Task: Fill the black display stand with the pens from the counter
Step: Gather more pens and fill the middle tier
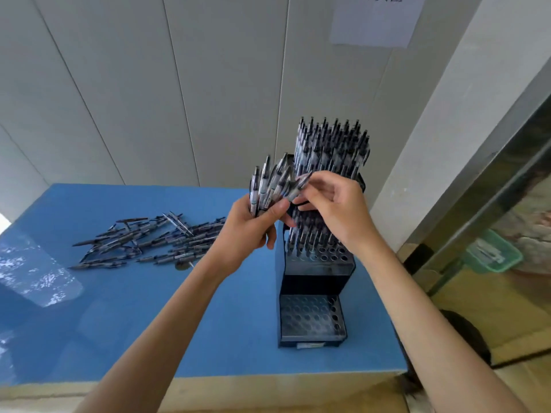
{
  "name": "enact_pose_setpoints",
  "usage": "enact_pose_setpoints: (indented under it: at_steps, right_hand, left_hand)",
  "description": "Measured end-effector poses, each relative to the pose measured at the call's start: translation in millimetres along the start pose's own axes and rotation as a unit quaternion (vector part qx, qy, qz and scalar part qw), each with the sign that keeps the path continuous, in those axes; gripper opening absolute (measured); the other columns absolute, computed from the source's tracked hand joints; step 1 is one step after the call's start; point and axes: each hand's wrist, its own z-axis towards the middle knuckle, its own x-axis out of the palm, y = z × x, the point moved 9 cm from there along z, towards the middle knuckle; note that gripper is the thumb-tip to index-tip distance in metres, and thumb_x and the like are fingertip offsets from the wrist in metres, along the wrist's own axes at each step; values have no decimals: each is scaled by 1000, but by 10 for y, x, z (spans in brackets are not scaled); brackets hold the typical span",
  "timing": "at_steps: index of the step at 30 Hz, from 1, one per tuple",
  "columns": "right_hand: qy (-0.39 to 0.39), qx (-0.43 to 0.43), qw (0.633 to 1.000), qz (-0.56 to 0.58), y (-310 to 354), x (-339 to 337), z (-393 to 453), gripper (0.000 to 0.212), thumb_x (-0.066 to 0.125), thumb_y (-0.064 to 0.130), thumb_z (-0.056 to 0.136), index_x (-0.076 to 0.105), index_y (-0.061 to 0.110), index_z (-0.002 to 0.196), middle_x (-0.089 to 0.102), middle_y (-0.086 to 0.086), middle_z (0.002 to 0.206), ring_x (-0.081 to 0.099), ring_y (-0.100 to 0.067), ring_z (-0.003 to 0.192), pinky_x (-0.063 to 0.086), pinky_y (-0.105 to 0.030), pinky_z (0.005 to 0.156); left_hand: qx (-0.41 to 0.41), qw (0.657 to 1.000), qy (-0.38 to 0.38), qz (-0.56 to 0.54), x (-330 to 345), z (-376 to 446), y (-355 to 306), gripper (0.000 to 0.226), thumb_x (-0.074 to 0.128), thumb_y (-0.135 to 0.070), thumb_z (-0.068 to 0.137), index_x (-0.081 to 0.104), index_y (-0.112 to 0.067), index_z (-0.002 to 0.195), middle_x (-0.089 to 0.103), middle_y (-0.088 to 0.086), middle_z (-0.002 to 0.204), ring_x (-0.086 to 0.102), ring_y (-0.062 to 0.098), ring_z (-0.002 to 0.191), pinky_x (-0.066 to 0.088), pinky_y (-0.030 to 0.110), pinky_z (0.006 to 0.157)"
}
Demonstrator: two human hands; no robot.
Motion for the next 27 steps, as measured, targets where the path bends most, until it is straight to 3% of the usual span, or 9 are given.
enact_pose_setpoints:
  at_steps: [4, 9, 13, 17, 21, 24, 27]
  right_hand:
    - [-7, 16, 999, 40, -17, -156, -79, 8, 64, 1, 94, 71, 0, 98, 76, -10, 88, 74, -29, 81, 62, -43, 76]
    - [1, 35, 995, 95, -16, -176, -170, 13, 68, 8, 94, 70, -2, 101, 75, -17, 91, 74, -36, 83, 61, -47, 80]
    - [-5, 40, 993, 114, -16, -156, -190, 16, 70, 12, 92, 71, 0, 103, 75, -17, 93, 73, -36, 87, 61, -47, 82]
    - [-6, 38, 991, 126, 11, -125, -169, 19, 70, 14, 93, 71, -2, 103, 74, -21, 93, 73, -35, 85, 61, -43, 79]
    - [-47, 28, 989, 139, 27, -285, -121, 15, 67, 12, 95, 71, 1, 103, 73, -8, 84, 71, -22, 79, 61, -37, 79]
    - [-51, -1, 997, 54, 45, -421, -102, 15, 65, 11, 96, 71, 1, 106, 73, -2, 85, 72, -18, 82, 61, -39, 83]
    - [-22, -28, 997, -64, 25, -370, -142, 15, 69, 9, 93, 72, 6, 108, 74, -3, 89, 73, -18, 83, 61, -39, 84]
  left_hand:
    - [32, 999, -10, -4, 182, -4, -59, 11, 62, -22, 101, 70, -18, 95, 75, 14, 85, 48, 22, 44, 33, 20, 42]
    - [47, 997, -51, -19, 211, -76, -106, 7, 63, -8, 99, 69, -9, 94, 73, 13, 83, 60, 6, 50, 37, 13, 41]
    - [33, 998, -55, 0, 175, -97, -26, 9, 66, -20, 99, 70, -13, 96, 77, 8, 87, 57, 22, 47, 34, 18, 42]
    - [34, 998, -52, -1, 188, -123, -47, 9, 66, -24, 99, 70, -16, 98, 78, 6, 92, 66, 27, 54, 32, 22, 41]
    - [2, 994, -113, 3, -10, -130, 81, 17, 63, -30, 101, 63, -13, 97, 78, 2, 92, 71, 29, 58, 35, 26, 43]
    - [-22, 986, -165, 33, -284, -155, 264, 20, 64, -32, 101, 62, -13, 96, 74, 2, 76, 52, 20, 44, 38, 29, 45]
    - [-43, 981, -184, 46, -466, -197, 426, 18, 65, -31, 100, 58, -16, 91, 58, -6, 58, 41, 17, 51, 36, 27, 46]
